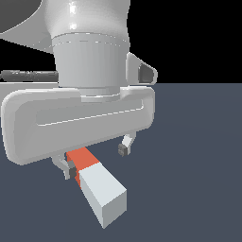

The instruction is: Insert the peg into the horizontal hole in a box.

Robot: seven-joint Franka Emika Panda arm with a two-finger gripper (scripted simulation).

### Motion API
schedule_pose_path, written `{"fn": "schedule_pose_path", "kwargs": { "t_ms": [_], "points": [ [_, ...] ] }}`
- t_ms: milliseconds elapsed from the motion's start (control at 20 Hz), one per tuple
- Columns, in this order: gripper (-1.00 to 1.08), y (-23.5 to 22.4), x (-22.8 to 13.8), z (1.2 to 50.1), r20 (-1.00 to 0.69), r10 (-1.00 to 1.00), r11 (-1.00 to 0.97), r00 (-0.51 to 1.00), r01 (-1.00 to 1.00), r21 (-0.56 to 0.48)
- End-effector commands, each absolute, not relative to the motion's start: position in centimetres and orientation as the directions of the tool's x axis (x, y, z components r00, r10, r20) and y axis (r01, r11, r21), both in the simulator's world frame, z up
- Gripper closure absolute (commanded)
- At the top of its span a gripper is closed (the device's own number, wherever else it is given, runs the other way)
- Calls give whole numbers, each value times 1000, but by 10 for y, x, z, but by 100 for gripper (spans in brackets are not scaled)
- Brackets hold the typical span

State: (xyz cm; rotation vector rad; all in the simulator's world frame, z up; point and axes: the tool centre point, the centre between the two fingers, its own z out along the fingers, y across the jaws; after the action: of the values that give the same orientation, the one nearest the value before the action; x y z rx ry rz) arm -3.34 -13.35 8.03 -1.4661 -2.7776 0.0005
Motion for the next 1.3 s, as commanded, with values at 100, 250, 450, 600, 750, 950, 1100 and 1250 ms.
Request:
{"fn": "schedule_pose_path", "kwargs": {
  "t_ms": [100, 250, 450, 600, 750, 950, 1100, 1250],
  "points": [
    [-92, -141, -32, 74, 0, 800, 600, -600, 800, 0],
    [-92, -144, -31, 72, 0, 791, 612, -612, 791, 0],
    [-92, -145, -31, 72, 0, 790, 613, -613, 790, 0],
    [-92, -145, -31, 69, 0, 790, 613, -613, 790, 0],
    [-92, -145, -31, 60, 0, 789, 614, -614, 789, 0],
    [-92, -145, -31, 40, 0, 788, 616, -616, 788, 0],
    [-92, -145, -31, 28, 0, 787, 617, -617, 787, 0],
    [-92, -145, -30, 22, 0, 787, 617, -617, 787, 0]
  ]
}}
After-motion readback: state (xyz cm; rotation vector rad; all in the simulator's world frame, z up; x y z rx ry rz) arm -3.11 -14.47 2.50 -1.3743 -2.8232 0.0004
